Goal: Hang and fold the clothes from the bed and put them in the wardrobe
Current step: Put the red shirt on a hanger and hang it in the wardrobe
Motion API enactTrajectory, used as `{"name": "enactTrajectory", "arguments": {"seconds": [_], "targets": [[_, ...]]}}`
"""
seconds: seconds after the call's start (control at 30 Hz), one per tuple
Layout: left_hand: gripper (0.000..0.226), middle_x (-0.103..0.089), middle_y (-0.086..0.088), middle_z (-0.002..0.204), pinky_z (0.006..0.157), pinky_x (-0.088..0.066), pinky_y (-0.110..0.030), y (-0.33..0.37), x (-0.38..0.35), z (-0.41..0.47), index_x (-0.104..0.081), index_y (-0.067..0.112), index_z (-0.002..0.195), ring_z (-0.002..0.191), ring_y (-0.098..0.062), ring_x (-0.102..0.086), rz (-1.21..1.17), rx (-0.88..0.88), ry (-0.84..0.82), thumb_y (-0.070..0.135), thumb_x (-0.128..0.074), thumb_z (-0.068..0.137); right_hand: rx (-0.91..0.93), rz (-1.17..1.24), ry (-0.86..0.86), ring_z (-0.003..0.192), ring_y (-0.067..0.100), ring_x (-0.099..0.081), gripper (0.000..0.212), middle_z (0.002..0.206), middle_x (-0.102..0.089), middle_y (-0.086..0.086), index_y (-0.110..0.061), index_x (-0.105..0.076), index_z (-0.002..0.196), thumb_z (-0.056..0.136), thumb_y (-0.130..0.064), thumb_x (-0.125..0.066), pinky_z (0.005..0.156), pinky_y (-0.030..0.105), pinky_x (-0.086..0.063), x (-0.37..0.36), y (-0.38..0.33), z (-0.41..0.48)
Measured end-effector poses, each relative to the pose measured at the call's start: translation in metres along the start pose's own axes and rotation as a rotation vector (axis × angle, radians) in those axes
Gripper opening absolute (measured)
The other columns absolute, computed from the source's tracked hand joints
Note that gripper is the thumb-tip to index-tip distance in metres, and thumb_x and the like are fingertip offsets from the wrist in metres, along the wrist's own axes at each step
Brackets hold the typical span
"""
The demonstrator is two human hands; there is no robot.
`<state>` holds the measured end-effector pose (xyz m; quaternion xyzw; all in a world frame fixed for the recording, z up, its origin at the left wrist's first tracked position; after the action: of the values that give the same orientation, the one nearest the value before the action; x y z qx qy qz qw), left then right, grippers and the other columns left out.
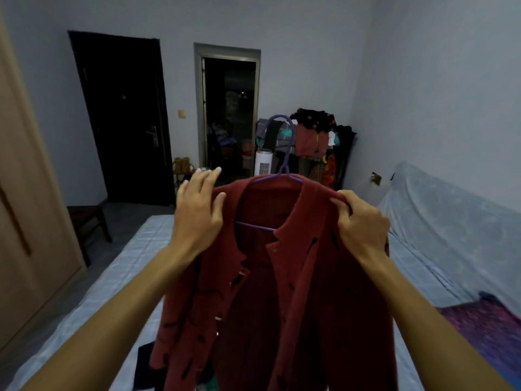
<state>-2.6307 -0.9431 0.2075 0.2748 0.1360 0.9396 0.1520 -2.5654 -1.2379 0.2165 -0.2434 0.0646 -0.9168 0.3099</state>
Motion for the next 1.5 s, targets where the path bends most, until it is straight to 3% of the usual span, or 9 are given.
{"name": "enactTrajectory", "arguments": {"seconds": [0.17, 0.3, 0.47, 0.63, 0.83, 1.0, 1.2, 1.33, 1.5], "targets": [[0.034, -0.065, -0.006, 0.096, 0.081, -0.043, -0.039, -0.015, -0.006, 0.018, -0.060, 0.015, 0.106, 0.091, -0.028, -0.061, 0.026, -0.048, -0.251, 0.038, -0.037, 0.096, 0.029, 0.082, 0.025, 0.053, 0.018, -0.058, 0.017, 0.062, -0.065, -0.001, -0.023, -0.069, 0.096, 0.090, -0.036, -0.058, 0.047, 0.021, -0.027, 0.012, -0.008, 0.009], [0.025, -0.063, -0.005, 0.075, 0.063, -0.046, -0.035, -0.008, 0.005, 0.016, -0.060, 0.010, 0.085, 0.068, -0.025, -0.060, -0.027, -0.052, -0.066, 0.028, -0.045, 0.094, -0.019, 0.135, -0.224, 0.071, 0.023, -0.064, 0.025, 0.077, -0.070, -0.001, -0.028, -0.067, 0.099, 0.089, -0.048, -0.055, 0.059, 0.031, -0.043, -0.004, 0.012, 0.018], [0.019, -0.066, -0.005, 0.078, 0.063, -0.043, -0.030, -0.006, 0.016, 0.014, -0.065, 0.009, 0.086, 0.069, -0.021, -0.061, -0.075, -0.001, 0.048, 0.021, -0.052, 0.094, -0.062, 0.039, -0.460, 0.076, 0.021, -0.063, 0.055, 0.081, -0.068, -0.006, -0.031, -0.064, 0.094, 0.075, -0.075, -0.036, 0.061, 0.031, -0.042, -0.012, 0.049, 0.007], [0.021, -0.068, -0.004, 0.080, 0.066, -0.042, -0.029, 0.007, 0.018, 0.009, -0.066, 0.010, 0.088, 0.071, -0.021, -0.061, -0.087, -0.007, 0.066, 0.024, -0.051, 0.093, 0.073, 0.072, -0.355, 0.096, 0.020, -0.062, 0.041, 0.112, -0.065, -0.001, -0.024, -0.057, 0.120, 0.089, -0.050, -0.053, 0.076, 0.033, -0.049, -0.003, 0.012, 0.012], [0.018, -0.070, -0.005, 0.089, 0.074, -0.044, -0.027, 0.008, 0.019, 0.009, -0.069, 0.009, 0.097, 0.079, -0.020, -0.064, -0.137, -0.060, 0.020, 0.020, -0.055, 0.093, 0.195, 0.061, -0.256, 0.065, 0.026, -0.063, 0.020, 0.075, -0.067, 0.002, -0.019, -0.062, 0.096, 0.094, -0.037, -0.053, 0.054, 0.028, -0.035, -0.003, -0.025, 0.026], [0.046, -0.059, -0.009, 0.108, 0.092, -0.038, -0.044, -0.016, 0.019, -0.011, -0.055, 0.015, 0.129, 0.101, -0.026, -0.054, 0.147, -0.142, -0.055, 0.039, -0.044, 0.091, 0.180, 0.088, -0.172, 0.064, 0.022, -0.064, 0.023, 0.078, -0.070, -0.001, -0.022, -0.066, 0.097, 0.092, -0.037, -0.050, 0.054, 0.025, -0.038, -0.002, -0.029, 0.015], [0.062, -0.048, -0.007, 0.102, 0.081, -0.039, -0.042, -0.002, -0.006, -0.077, -0.047, 0.012, 0.104, 0.093, -0.026, -0.046, 0.157, 0.234, -0.010, 0.062, -0.060, 0.071, 0.116, 0.099, -0.097, 0.067, 0.023, -0.065, 0.014, 0.080, -0.071, -0.001, -0.022, -0.068, 0.099, 0.093, -0.030, -0.058, 0.058, 0.024, -0.036, 0.001, -0.037, 0.013], [0.043, -0.055, -0.012, 0.108, 0.083, -0.042, -0.042, -0.024, -0.026, -0.073, -0.042, 0.013, 0.109, 0.098, -0.034, -0.055, -0.109, 0.647, -0.056, 0.029, -0.066, 0.078, 0.097, 0.100, -0.062, 0.067, 0.024, -0.065, 0.014, 0.080, -0.071, 0.000, -0.020, -0.068, 0.099, 0.092, -0.029, -0.060, 0.057, 0.025, -0.037, 0.008, -0.044, 0.010], [0.008, -0.056, -0.009, 0.069, 0.054, -0.038, -0.033, -0.027, -0.010, -0.054, -0.051, 0.012, 0.088, 0.059, -0.029, -0.053, -0.198, 0.600, -0.089, 0.014, -0.043, 0.090, 0.091, 0.041, -0.044, 0.070, 0.028, -0.068, 0.021, 0.087, -0.073, 0.004, -0.018, -0.070, 0.105, 0.091, -0.031, -0.059, 0.057, 0.031, -0.051, 0.004, -0.014, -0.009]]}}
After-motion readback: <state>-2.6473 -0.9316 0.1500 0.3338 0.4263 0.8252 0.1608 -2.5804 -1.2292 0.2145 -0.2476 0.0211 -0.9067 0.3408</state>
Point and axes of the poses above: each hand's wrist, its own z-axis towards the middle knuckle, its own x-axis out of the back of the hand, y = z × x, the point moved 7 cm from there along z, towards the middle knuckle
